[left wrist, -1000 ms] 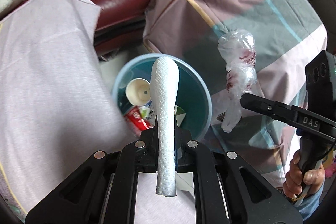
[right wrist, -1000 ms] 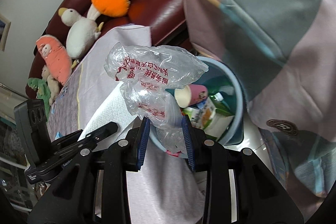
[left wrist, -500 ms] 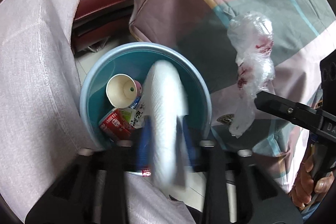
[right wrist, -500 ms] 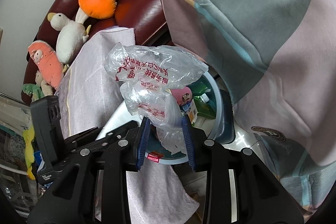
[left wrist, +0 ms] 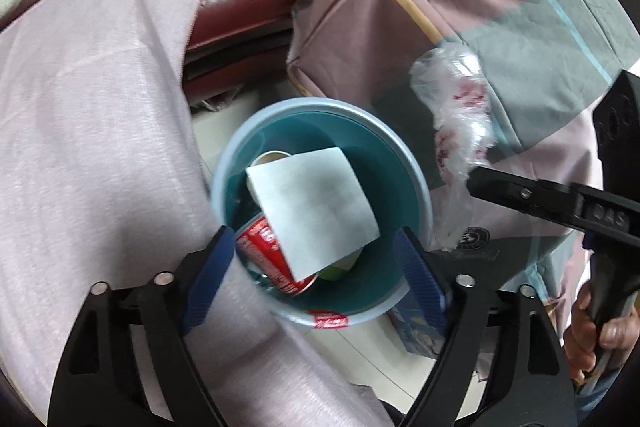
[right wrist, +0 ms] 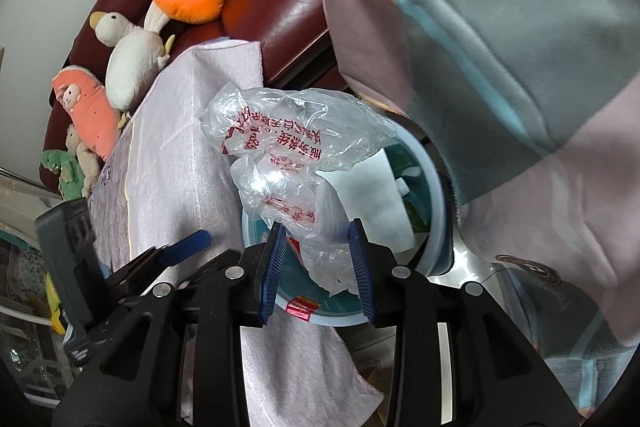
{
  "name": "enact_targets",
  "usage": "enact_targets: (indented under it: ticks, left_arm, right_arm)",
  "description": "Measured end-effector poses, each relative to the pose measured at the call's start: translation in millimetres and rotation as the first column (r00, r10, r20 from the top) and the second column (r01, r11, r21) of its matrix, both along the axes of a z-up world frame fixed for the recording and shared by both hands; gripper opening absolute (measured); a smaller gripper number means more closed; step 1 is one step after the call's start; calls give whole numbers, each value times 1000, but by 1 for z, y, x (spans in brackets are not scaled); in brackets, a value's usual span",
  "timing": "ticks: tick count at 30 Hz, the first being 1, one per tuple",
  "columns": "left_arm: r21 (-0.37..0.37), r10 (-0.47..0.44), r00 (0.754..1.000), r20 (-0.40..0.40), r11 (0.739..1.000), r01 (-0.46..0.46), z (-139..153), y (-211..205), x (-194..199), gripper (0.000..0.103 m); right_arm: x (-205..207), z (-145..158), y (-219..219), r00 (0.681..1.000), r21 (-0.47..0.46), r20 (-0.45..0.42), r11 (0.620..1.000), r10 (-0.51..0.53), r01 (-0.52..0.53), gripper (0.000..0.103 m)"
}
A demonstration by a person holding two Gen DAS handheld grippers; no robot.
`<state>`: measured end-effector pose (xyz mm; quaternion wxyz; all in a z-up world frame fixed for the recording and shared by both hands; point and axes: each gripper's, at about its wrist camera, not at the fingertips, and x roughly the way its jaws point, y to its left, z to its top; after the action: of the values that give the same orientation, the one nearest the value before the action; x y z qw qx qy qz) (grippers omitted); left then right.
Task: Collect trash
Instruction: 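Carry both items over the teal bin and open both tools to drop them, then move both tools back over the table toward the snack packets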
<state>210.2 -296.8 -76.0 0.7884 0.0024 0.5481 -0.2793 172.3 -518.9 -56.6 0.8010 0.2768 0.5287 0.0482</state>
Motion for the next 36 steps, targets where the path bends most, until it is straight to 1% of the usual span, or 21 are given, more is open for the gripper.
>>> enact_targets:
  ticks: [2,5,6,10,12,14,18,26,31,36]
  left_arm:
    - [-4,9,1000,13,1000,-8,6,8,-4,88]
    - [-9,20,1000,17,1000,-20,10,17,-8,89]
    - [-10,26,1000,16,1000,-26,11,21,-9,89]
    - [-11,44,999,7,999,-44,13,34,-13,89]
    - [-19,53,999,4,998,-53,15,42,-15,89]
    - [-25,60,998,9,998,-60,19,49,-18,89]
    - [-25,64,998,29,998,-63,26,56,-23,89]
    - [-51,79,995,60,996,-76,43,84,-41,91]
    - [-75,103,992,79,992,-97,52,111,-58,91]
    - [-95,137,985,102,987,-128,62,143,-73,92]
  right_arm:
    - [4,-1,5,1000,-3,-1,1000,11,-11,33]
    - [11,-3,14,999,-5,-6,999,35,-35,39]
    - [14,-4,18,999,-9,-8,999,44,-45,45]
    - [18,-3,27,999,-15,-10,998,53,-54,55]
    - [18,-1,31,998,-17,-9,998,55,-55,69]
    - [16,4,35,999,-25,-1,998,51,-51,73]
    - [12,9,40,999,-34,-3,999,41,-41,76]
    - [-11,26,62,999,-74,-2,997,33,-33,77]
    - [-26,39,83,999,-107,13,993,48,-46,78]
    - [-36,44,108,997,-116,15,990,79,-77,78]
